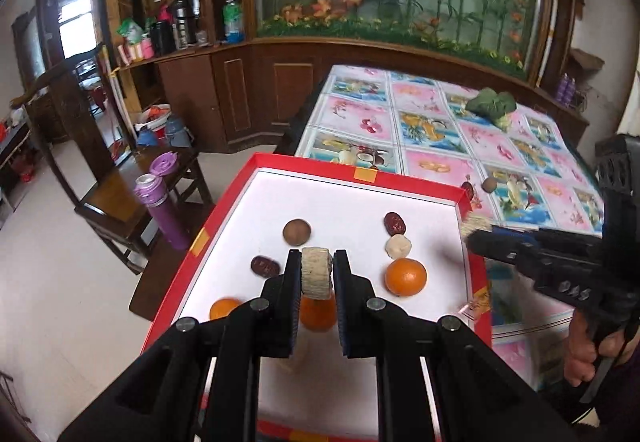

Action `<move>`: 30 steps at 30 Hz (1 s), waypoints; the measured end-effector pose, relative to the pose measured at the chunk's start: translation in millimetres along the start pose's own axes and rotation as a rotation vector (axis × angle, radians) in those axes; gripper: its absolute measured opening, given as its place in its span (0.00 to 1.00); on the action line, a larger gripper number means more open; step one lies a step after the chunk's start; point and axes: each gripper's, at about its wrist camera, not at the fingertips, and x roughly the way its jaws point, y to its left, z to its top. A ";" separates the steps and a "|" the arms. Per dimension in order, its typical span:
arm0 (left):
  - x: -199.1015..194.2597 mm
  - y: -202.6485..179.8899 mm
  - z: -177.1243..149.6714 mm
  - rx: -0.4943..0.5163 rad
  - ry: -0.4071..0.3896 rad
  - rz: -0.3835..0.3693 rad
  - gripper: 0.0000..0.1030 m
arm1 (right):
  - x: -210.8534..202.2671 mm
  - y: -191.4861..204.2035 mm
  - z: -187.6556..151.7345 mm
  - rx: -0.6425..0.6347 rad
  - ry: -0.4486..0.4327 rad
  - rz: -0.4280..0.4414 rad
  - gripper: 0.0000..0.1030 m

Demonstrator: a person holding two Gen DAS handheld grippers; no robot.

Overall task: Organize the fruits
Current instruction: 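Carry the held pieces over the white tray and open both tools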

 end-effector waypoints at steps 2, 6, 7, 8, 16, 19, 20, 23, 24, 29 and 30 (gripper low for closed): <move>14.8 -2.0 7.0 0.058 0.039 0.019 0.13 | 9.7 -1.6 7.1 -0.021 0.004 -0.064 0.16; 50.9 -0.8 16.5 0.121 0.154 0.031 0.13 | 41.5 -10.6 18.7 -0.053 0.109 -0.118 0.16; 56.4 -2.8 15.6 0.135 0.178 0.024 0.13 | 47.3 -10.5 17.4 -0.063 0.135 -0.126 0.16; 60.5 -5.9 14.7 0.155 0.194 0.010 0.13 | 53.2 -10.4 15.6 -0.065 0.158 -0.137 0.16; 92.1 -18.8 9.2 0.201 0.319 0.034 0.16 | 53.9 -6.7 9.7 -0.063 0.274 -0.121 0.31; 85.5 -21.2 14.0 0.184 0.313 0.052 0.41 | 23.2 -14.0 10.3 -0.007 0.244 -0.076 0.39; 80.5 -21.9 15.8 0.167 0.298 0.056 0.51 | 9.9 -17.1 10.9 0.010 0.222 -0.068 0.47; 56.9 -35.7 22.5 0.147 0.233 0.031 0.52 | -38.7 -31.5 8.9 0.073 0.127 -0.084 0.57; 45.5 -44.2 24.5 0.146 0.204 0.015 0.54 | -57.4 -36.4 7.0 0.091 0.090 -0.096 0.57; -5.9 -97.5 34.1 0.168 0.071 -0.079 0.65 | -134.6 -59.4 -9.8 0.142 -0.038 -0.195 0.61; -19.7 -113.3 34.6 0.174 0.038 -0.118 0.69 | -145.7 -63.6 -14.6 0.151 -0.056 -0.217 0.61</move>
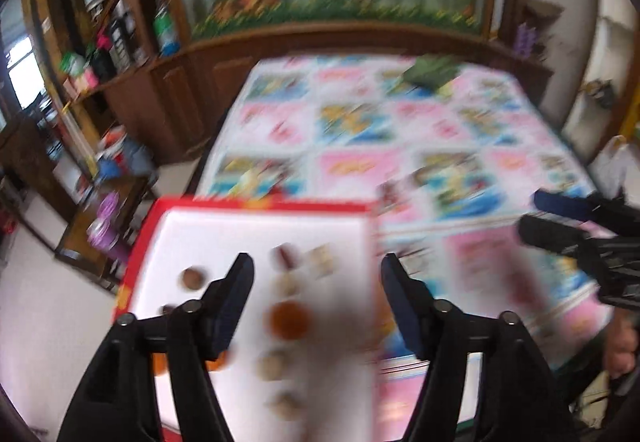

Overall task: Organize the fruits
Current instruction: 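Carry the held pieces over the white tray and open both tools, then move both open tools back toward the remaining food on the table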

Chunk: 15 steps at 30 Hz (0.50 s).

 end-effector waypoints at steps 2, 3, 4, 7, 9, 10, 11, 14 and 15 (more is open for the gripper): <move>-15.2 -28.2 4.6 0.020 -0.044 -0.063 0.74 | -25.4 -19.1 -9.4 0.032 -0.039 -0.049 0.61; -21.7 -41.1 6.3 0.029 -0.062 -0.094 0.76 | -33.7 -26.9 -12.8 0.047 -0.048 -0.059 0.61; -28.6 -56.6 7.8 0.040 -0.082 -0.129 0.76 | -44.2 -35.6 -17.6 0.065 -0.058 -0.072 0.61; -47.8 -110.3 11.1 0.079 -0.118 -0.243 0.76 | -85.8 -66.6 -33.5 0.129 -0.116 -0.134 0.61; -55.6 -141.4 12.5 0.114 -0.124 -0.299 0.76 | -111.7 -82.4 -41.4 0.148 -0.160 -0.181 0.61; -59.7 -154.4 11.8 0.133 -0.128 -0.317 0.76 | -128.2 -90.9 -47.0 0.158 -0.194 -0.217 0.62; -63.9 -168.6 11.2 0.155 -0.131 -0.332 0.76 | -139.7 -97.2 -50.8 0.164 -0.216 -0.239 0.65; -76.0 -208.0 9.2 0.217 -0.131 -0.364 0.77 | -181.0 -120.4 -65.8 0.212 -0.305 -0.293 0.71; -79.0 -215.0 8.7 0.232 -0.130 -0.370 0.77 | -194.1 -128.3 -71.5 0.228 -0.333 -0.313 0.72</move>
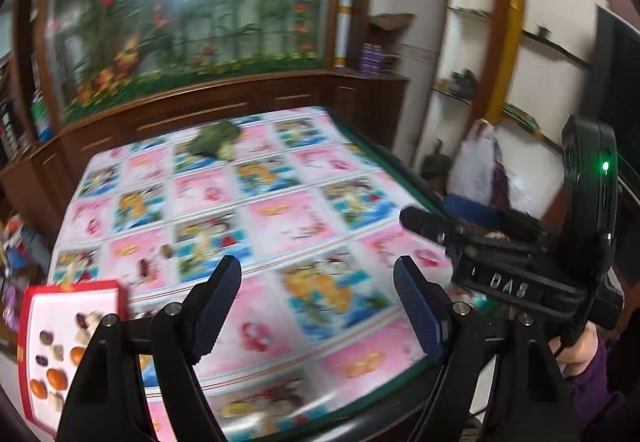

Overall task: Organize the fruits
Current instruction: 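Move both open tools back toward the remaining food on the table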

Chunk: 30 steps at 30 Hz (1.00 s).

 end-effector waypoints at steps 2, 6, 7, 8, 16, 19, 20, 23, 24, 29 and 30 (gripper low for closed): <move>0.7 -19.0 4.4 0.033 0.003 0.002 0.77 | -15.4 -18.3 1.3 0.019 -0.040 -0.030 0.72; 1.9 -44.4 14.3 0.064 -0.018 0.021 0.77 | -42.4 -45.4 1.1 0.050 -0.123 -0.053 0.77; 3.3 -50.2 18.0 0.070 -0.022 0.026 0.77 | -44.2 -47.9 1.2 0.052 -0.131 -0.050 0.78; 4.2 -54.2 20.0 0.073 -0.025 0.030 0.78 | -46.8 -51.5 0.5 0.051 -0.141 -0.045 0.79; 22.0 -41.6 23.9 0.077 -0.021 0.072 0.78 | -26.5 -67.1 -4.7 0.083 -0.137 0.006 0.87; 25.9 0.5 8.7 0.058 -0.002 0.142 0.78 | 4.2 -65.1 -5.4 0.105 -0.077 0.028 0.87; 25.8 16.4 3.7 0.040 0.004 0.172 0.78 | 18.3 -59.5 -5.2 0.106 -0.054 0.043 0.87; 19.2 73.7 -13.6 -0.035 0.014 0.267 0.78 | 65.0 -36.1 -4.8 0.094 0.022 0.088 0.88; 17.5 90.6 -18.5 -0.055 0.017 0.294 0.78 | 87.8 -21.0 -4.0 0.076 0.057 0.115 0.88; 18.0 174.5 -45.7 -0.171 0.058 0.367 0.78 | 180.7 41.6 -5.3 -0.008 0.218 0.191 0.87; 20.9 186.5 -49.2 -0.189 0.069 0.361 0.78 | 197.8 56.1 -5.6 -0.043 0.241 0.188 0.86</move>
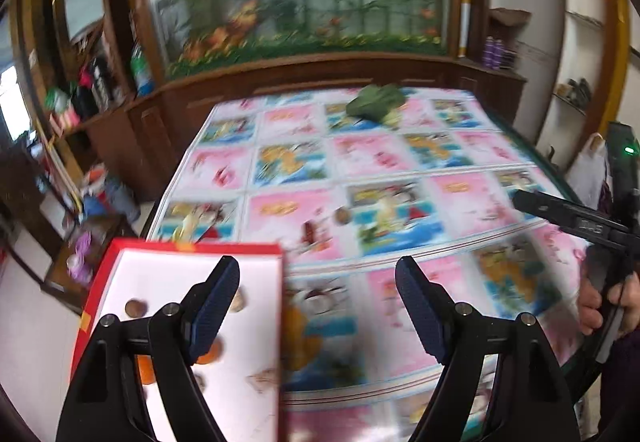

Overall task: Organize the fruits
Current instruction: 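Move both open tools back toward the remaining food on the table, then grasp a brown round nut with the right tool while the left tool grasps a red date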

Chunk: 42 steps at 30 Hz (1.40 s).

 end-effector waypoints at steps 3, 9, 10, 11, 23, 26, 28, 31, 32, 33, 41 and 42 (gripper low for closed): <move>17.5 14.7 -0.8 -0.011 0.018 -0.019 0.78 | 50.4 28.5 8.6 -0.094 0.068 -0.048 0.70; 33.6 26.3 -2.8 0.043 0.038 -0.016 0.78 | 119.5 81.8 10.2 -0.250 0.153 0.007 0.63; 34.4 31.5 -3.1 0.047 0.037 -0.008 0.78 | 127.1 91.0 9.3 -0.272 0.161 0.009 0.63; 35.0 35.1 -3.3 0.047 0.036 -0.003 0.78 | 137.8 100.8 6.8 -0.301 0.171 0.003 0.62; 46.8 33.6 5.5 0.065 0.059 -0.033 0.78 | 175.5 113.8 6.3 -0.317 0.184 -0.107 0.23; 55.8 33.5 10.7 0.039 0.085 -0.051 0.78 | 170.7 105.9 8.5 -0.271 0.198 -0.075 0.23; 61.2 30.5 14.7 0.037 0.096 -0.054 0.78 | 161.2 93.5 9.4 -0.227 0.210 -0.058 0.23; 72.3 21.1 20.4 0.065 0.116 -0.070 0.78 | 137.4 69.6 8.8 -0.195 0.201 -0.067 0.23; 79.3 16.0 22.8 0.083 0.128 -0.073 0.78 | 127.5 60.5 8.2 -0.192 0.190 -0.072 0.23; 88.5 10.6 26.1 0.106 0.147 -0.083 0.78 | 114.3 46.7 6.7 -0.182 0.172 -0.075 0.23; 156.6 -7.4 39.5 0.062 0.298 0.019 0.77 | 77.8 -35.1 2.0 -0.026 0.136 -0.072 0.23; 162.7 -5.8 39.7 0.041 0.313 0.031 0.77 | 77.1 -40.5 4.0 -0.006 0.136 -0.070 0.23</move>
